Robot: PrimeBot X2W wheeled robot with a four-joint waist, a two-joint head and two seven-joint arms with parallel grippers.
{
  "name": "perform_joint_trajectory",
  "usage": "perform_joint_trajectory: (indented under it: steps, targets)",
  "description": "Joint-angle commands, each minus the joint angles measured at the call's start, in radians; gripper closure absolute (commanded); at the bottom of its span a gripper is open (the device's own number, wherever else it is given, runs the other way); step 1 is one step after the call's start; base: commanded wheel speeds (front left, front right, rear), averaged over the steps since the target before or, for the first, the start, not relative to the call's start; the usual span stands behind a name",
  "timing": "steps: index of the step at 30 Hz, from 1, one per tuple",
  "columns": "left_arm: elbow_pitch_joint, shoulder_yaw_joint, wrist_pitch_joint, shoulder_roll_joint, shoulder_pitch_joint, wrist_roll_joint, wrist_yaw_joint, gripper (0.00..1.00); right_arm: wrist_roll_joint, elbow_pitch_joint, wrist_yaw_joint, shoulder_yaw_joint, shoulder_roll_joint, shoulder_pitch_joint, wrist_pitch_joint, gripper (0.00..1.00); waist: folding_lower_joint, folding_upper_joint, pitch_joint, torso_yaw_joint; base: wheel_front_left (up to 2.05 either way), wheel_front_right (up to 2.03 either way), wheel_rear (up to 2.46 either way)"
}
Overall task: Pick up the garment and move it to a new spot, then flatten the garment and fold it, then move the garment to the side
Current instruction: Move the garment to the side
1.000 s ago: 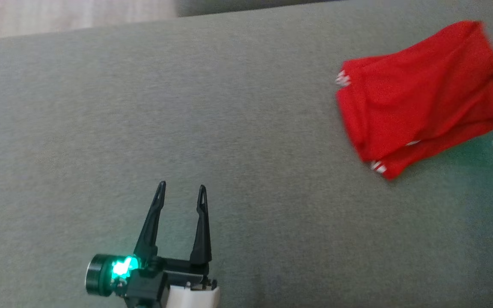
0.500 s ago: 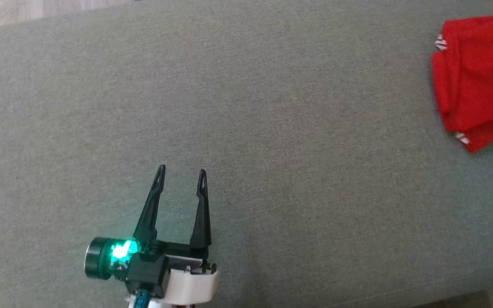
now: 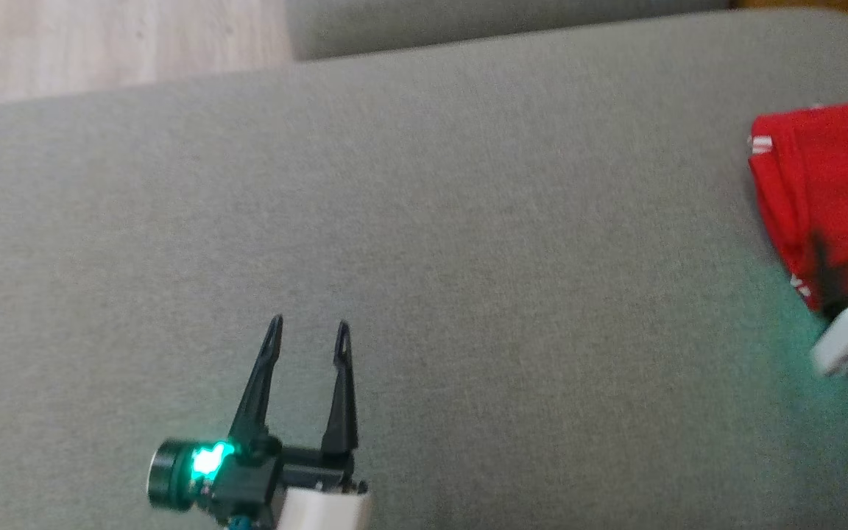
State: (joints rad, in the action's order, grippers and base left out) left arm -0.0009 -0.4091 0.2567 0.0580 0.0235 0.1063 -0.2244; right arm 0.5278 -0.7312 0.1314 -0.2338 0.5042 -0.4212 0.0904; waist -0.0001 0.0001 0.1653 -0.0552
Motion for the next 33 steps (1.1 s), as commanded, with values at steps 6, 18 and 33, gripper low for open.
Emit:
perform_joint_trajectory:
  steps: [6, 18, 33]
  targets:
    - [0.015, 0.068, 0.005, -0.008, 0.070, 0.011, 0.008, 0.00, -0.005, 0.147, -0.001, -0.130, -0.094, 0.171, 0.117, 0.00, 0.0001, -0.0001, -0.164, 0.062, 0.00, 0.00, 0.00]
    - [0.007, 0.168, 0.005, -0.007, 0.207, 0.019, 0.024, 0.00, -0.271, 0.589, -0.001, 0.036, -0.280, 0.557, 0.171, 0.00, 0.0001, -0.0001, -0.300, 0.067, 0.00, 0.00, 0.00]
    - [-0.031, 0.227, 0.005, -0.008, 0.299, -0.009, 0.070, 0.00, -0.356, 0.694, -0.001, 0.095, -0.345, 0.702, 0.171, 0.00, 0.0001, -0.0001, -0.363, 0.053, 0.00, 0.00, 0.00]
